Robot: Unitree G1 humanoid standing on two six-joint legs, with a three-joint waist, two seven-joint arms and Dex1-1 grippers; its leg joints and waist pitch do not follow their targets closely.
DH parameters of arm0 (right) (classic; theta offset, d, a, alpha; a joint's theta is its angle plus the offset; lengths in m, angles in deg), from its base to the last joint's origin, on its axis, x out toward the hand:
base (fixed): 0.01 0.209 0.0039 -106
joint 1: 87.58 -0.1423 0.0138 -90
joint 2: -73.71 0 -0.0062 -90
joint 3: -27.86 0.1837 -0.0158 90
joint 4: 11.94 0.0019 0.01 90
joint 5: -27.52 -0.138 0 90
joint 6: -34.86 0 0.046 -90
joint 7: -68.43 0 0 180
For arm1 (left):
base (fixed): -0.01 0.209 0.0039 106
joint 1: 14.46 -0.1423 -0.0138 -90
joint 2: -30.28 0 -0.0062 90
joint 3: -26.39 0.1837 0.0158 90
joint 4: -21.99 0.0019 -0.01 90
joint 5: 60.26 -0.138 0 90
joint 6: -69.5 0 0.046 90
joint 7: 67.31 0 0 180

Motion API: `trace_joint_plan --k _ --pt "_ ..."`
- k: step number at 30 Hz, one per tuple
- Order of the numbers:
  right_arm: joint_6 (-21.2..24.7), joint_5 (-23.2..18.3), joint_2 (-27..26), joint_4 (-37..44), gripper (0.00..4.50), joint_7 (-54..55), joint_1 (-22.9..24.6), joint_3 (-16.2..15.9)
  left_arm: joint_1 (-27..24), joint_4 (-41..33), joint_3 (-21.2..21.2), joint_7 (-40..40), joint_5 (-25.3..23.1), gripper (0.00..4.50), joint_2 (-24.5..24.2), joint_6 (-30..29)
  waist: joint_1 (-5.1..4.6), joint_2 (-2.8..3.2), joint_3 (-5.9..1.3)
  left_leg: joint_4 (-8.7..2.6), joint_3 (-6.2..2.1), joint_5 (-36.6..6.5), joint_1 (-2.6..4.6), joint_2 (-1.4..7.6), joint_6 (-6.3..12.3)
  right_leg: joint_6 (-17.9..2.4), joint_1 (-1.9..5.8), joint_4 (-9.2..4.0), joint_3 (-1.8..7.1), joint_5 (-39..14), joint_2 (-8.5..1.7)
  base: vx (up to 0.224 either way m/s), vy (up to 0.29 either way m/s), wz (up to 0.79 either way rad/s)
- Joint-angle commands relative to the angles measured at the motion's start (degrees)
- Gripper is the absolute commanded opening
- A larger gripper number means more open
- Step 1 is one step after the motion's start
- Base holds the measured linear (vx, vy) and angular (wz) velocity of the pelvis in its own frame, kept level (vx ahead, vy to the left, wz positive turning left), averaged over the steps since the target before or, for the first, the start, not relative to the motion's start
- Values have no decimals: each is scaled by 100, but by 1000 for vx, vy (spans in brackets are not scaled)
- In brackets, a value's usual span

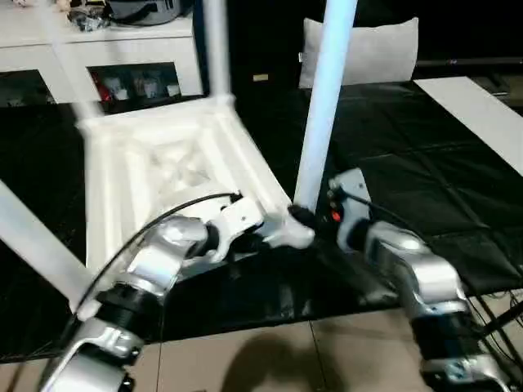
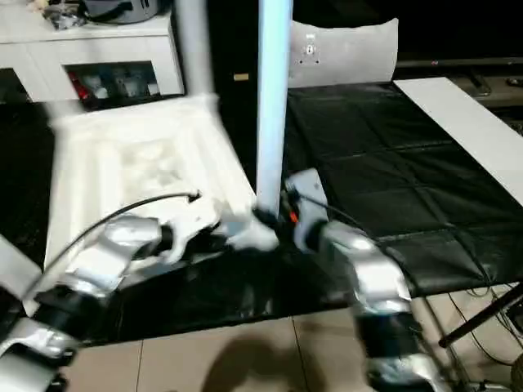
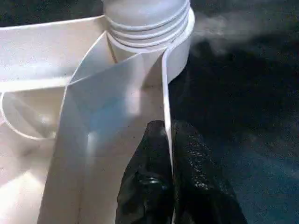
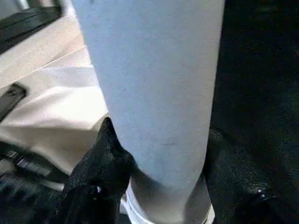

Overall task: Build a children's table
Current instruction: Rotate leg to tighten

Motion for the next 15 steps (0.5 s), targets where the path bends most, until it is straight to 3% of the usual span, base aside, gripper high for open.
trace_joint_plan --k 1,3,4,5,8,11,15 --pt "-87 106 -129 -307 258 316 -66 -37 27 -277 395 180 97 0 296 42 70 -51 -303 -362 -136 -286 -47 333 299 -1181 257 -477 409 -395 -529 0 0 0" --pt "-96 84 -116 -198 271 223 -12 -10 40 -252 410 117 58 0 318 22 98 -44 -325 -346 -140 -71 -51 340 428 -1295 275 -416 402 134 -514 0 0 0" --pt "-140 61 -21 -43 276 13 83 -15 57 -184 424 72 -3 0 295 73 112 1 -337 -329 -139 -3 -50 337 456 -1330 275 -396 406 301 -516 0 0 0" --pt "-171 47 29 16 276 -75 124 -22 61 -159 431 60 -29 0 278 96 151 -26 -362 -298 -133 150 -44 339 542 -1374 274 -351 416 732 -509 0 0 0" --pt "-300 -113 297 244 309 -508 299 -4 58 -39 402 65 -42 0 194 327 229 -25 -370 -276 -141 276 -81 343 758 -1406 289 -313 394 1129 -521 0 0 0" --pt "-439 -258 607 417 336 -986 458 -31 59 107 372 131 -4 0 116 593 298 -29 -358 -273 -130 61 -63 357 799 -1363 276 -339 396 915 -530 0 0 0" --pt "-652 -425 1199 626 367 -1868 671 -85 49 275 450 557 62 0 -123 1103 335 -26 -326 -306 -138 -346 -61 366 636 -1271 285 -408 390 228 -541 0 0 0"
